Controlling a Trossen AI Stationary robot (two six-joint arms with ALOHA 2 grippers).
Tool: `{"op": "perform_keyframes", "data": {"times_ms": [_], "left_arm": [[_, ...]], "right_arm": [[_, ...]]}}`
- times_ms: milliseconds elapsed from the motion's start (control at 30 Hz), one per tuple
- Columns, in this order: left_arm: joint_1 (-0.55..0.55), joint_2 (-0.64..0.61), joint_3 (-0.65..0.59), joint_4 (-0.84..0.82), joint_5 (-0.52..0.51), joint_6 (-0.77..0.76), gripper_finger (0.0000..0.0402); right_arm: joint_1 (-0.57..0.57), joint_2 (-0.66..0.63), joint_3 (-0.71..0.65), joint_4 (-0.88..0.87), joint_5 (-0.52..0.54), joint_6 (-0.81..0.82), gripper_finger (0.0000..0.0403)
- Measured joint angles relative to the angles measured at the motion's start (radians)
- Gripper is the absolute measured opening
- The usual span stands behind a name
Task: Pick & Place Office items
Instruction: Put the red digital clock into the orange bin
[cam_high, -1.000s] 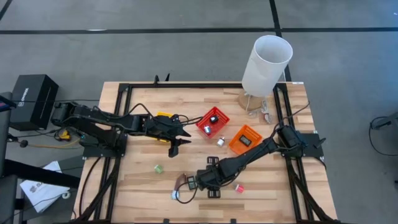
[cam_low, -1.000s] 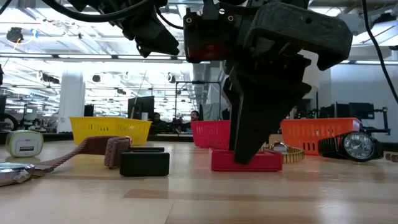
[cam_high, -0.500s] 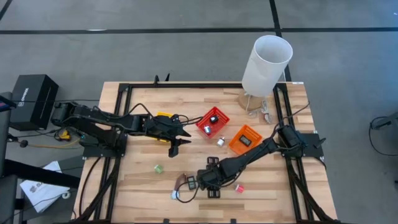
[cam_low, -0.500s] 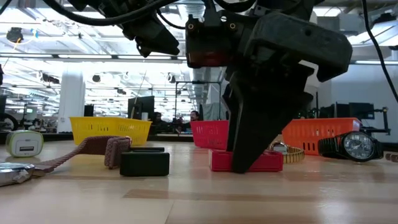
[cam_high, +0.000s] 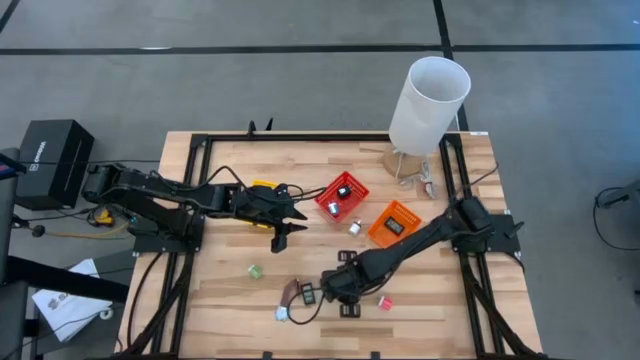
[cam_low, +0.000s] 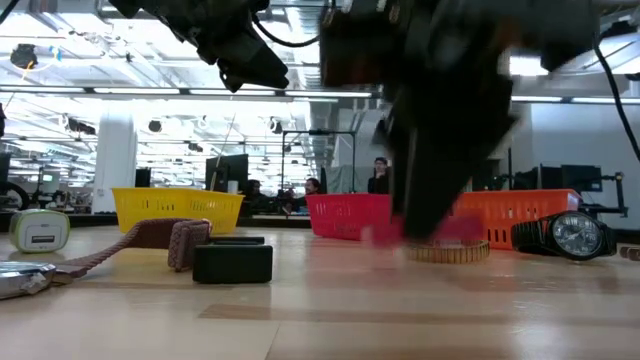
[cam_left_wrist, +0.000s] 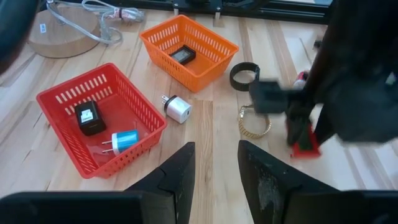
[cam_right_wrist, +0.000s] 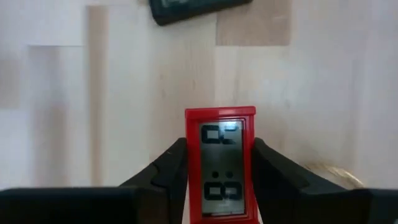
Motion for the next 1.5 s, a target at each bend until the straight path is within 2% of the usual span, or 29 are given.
{"op": "perform_keyframes", "data": {"times_ms": [367, 633, 833, 1000, 1167, 1300, 1500], "left_arm": [[0.0, 0.0, 0.0, 0.004, 0.0, 0.0, 0.0115], [0.0, 0.0, 0.0, 0.008, 0.0, 0.0, 0.0115], [0.0, 0.0, 0.0, 0.008, 0.0, 0.0, 0.0115], [0.0, 0.0, 0.0, 0.013, 0.0, 0.0, 0.0115], [0.0, 0.0, 0.0, 0.018, 0.0, 0.0, 0.0115], [0.0, 0.0, 0.0, 0.025, 0.0, -0.002, 0.0115], [0.0, 0.0, 0.0, 0.042, 0.0, -0.003, 0.0115]], "right_arm": [[-0.005, -0.294, 0.003, -0.326, 0.162, -0.006, 0.0137], [-0.019, -0.421, -0.013, -0.525, 0.196, -0.006, 0.014], [-0.033, -0.566, -0.209, -0.498, 0.21, 0.085, 0.0142], [-0.05, -0.685, -0.426, -0.366, 0.223, 0.159, 0.0142], [-0.106, -0.722, -0.613, -0.256, 0.223, 0.193, 0.0144], [-0.154, -0.715, -0.682, -0.204, 0.223, 0.192, 0.0141], [-0.19, -0.715, -0.706, -0.109, 0.223, 0.153, 0.0148]]}}
